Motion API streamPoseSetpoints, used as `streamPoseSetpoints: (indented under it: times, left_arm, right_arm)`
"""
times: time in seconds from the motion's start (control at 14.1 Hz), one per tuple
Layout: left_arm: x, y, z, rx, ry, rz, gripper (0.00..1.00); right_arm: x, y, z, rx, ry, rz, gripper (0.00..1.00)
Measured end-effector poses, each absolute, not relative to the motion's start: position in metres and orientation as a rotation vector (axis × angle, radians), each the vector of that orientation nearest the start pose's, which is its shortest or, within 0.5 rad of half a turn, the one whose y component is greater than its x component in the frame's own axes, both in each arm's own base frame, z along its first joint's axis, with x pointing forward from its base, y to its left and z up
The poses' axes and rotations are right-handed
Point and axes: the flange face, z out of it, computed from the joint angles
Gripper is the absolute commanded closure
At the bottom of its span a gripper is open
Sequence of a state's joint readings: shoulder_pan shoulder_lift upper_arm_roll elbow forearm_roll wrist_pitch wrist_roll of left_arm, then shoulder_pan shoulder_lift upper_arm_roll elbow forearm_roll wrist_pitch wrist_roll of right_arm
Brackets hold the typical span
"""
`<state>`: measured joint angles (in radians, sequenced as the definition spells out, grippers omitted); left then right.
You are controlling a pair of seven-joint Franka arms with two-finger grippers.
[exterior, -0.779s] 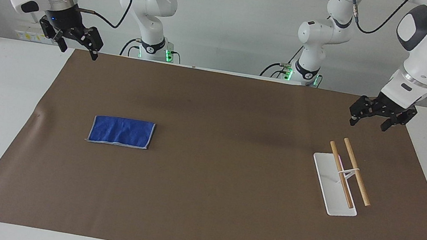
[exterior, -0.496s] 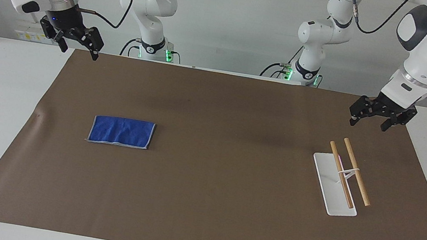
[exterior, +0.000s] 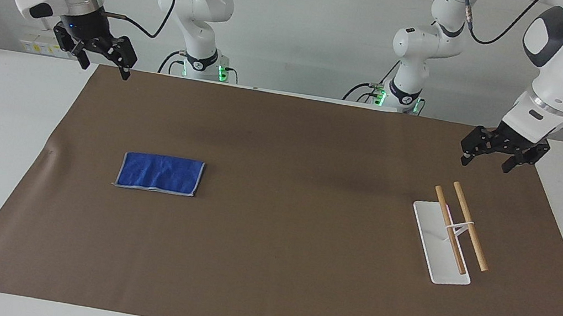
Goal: Right arm passes towel to left arm to hang
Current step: 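Move the right gripper down onto the blue towel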
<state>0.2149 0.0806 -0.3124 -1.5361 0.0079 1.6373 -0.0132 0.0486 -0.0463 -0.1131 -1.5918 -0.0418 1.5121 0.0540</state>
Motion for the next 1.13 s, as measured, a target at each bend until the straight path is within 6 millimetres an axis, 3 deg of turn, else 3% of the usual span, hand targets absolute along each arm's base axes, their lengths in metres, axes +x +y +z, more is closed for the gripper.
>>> streamPoseSetpoints:
  times: [0.64,0.78,1.13]
  left_arm:
    - [0.582,-0.049,0.603,-3.157,0.132,-0.037,0.0]
    - [0.582,-0.049,0.603,-3.157,0.132,-0.037,0.0]
    - [0.582,-0.049,0.603,-3.157,0.132,-0.037,0.0]
  right_arm:
    - [0.534,-0.042,0.62,-3.17,0.188,0.001,0.0]
    - [0.537,-0.04,0.594,-3.167,0.176,-0.07,0.0]
    - [0.539,-0.028,0.491,-3.164,0.131,-0.139,0.0]
